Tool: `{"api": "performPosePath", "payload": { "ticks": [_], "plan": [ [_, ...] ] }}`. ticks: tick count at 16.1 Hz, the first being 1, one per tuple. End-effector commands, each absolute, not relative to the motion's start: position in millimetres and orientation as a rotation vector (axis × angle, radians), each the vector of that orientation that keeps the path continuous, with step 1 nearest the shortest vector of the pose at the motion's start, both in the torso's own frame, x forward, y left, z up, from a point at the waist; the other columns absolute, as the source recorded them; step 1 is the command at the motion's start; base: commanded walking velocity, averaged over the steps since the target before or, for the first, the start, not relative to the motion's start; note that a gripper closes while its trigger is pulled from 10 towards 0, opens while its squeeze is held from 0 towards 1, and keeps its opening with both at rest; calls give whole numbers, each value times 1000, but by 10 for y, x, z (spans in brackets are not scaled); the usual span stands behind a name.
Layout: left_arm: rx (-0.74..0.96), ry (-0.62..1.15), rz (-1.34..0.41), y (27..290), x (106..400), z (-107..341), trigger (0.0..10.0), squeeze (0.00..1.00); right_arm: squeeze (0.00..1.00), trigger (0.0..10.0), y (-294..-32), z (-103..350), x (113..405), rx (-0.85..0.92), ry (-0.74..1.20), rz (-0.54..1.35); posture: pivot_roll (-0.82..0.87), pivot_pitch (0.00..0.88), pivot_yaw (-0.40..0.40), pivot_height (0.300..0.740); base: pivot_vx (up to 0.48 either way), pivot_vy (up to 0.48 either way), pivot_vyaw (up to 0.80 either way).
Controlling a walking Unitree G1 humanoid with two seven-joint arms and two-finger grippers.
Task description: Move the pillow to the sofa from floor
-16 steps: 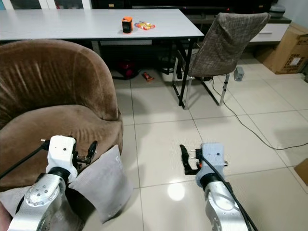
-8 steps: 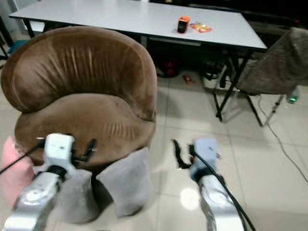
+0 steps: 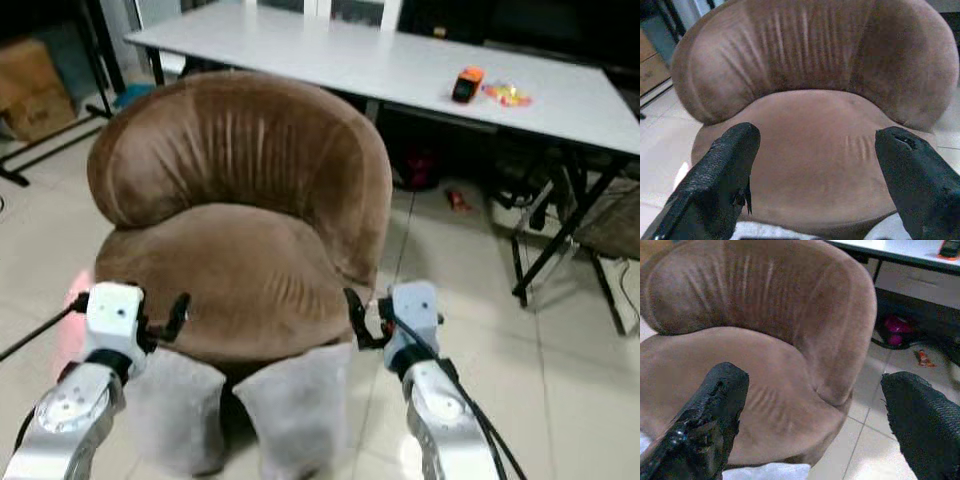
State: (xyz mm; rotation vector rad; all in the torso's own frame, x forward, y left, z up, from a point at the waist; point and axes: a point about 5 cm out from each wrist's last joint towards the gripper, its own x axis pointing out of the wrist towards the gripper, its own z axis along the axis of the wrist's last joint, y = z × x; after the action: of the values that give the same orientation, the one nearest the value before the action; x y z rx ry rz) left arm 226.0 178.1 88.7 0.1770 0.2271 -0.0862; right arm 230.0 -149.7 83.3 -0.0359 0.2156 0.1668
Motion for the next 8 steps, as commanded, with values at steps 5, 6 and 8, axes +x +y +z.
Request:
{"api": "performPosePath", "payload": {
  "ticks": [5, 6, 8],
  "plan": [
    [185, 201, -92, 1711, 2271, 920, 10000, 90, 1000, 10000, -1614, 801, 2284, -74, 220, 130, -57, 0, -42, 740, 0, 0, 320],
    [187, 200, -92, 1711, 2274, 919, 10000, 90, 1000, 10000, -1608, 800, 2285, -73, 220, 130, -57, 0, -41, 740, 0, 0, 800],
    [196, 197, -91, 1711, 2280, 922, 10000, 98, 1000, 10000, -1605, 802, 2288, -71, 217, 126, -58, 0, -40, 740, 0, 0, 800]
  ]
}}
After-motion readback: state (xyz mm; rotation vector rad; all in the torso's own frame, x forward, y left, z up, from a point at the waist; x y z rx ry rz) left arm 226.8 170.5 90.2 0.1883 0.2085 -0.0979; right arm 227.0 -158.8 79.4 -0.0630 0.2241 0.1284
